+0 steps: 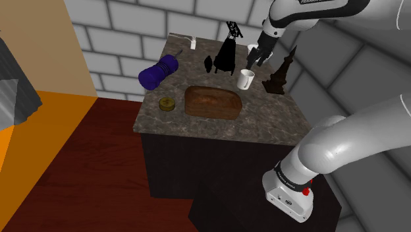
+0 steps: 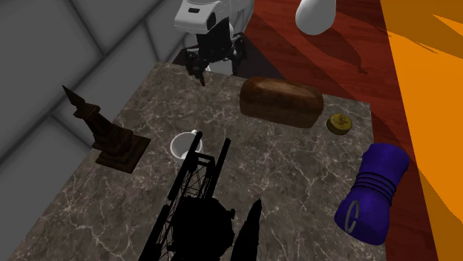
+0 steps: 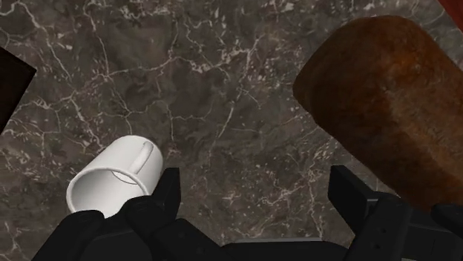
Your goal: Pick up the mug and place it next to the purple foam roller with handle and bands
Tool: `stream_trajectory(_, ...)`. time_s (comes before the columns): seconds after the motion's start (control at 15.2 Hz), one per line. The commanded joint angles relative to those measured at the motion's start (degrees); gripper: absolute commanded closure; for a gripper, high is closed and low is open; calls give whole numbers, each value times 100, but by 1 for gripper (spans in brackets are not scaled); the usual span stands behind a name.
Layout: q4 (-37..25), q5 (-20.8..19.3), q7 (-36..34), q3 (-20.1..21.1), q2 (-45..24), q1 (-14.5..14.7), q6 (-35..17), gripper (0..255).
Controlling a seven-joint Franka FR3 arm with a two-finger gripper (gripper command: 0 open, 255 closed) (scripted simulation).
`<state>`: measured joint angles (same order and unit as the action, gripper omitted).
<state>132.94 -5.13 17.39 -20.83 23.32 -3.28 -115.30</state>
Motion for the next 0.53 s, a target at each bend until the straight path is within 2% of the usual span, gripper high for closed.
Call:
stream_trajectory(0.0, -169, 85, 344, -241, -364, 4, -194, 0)
stream_trajectory(0.26, -587, 427, 1072, -693, -1166, 22, -517, 0)
stream_trajectory(0.46, -987, 833, 1677, -977, -1840, 2, -684, 0)
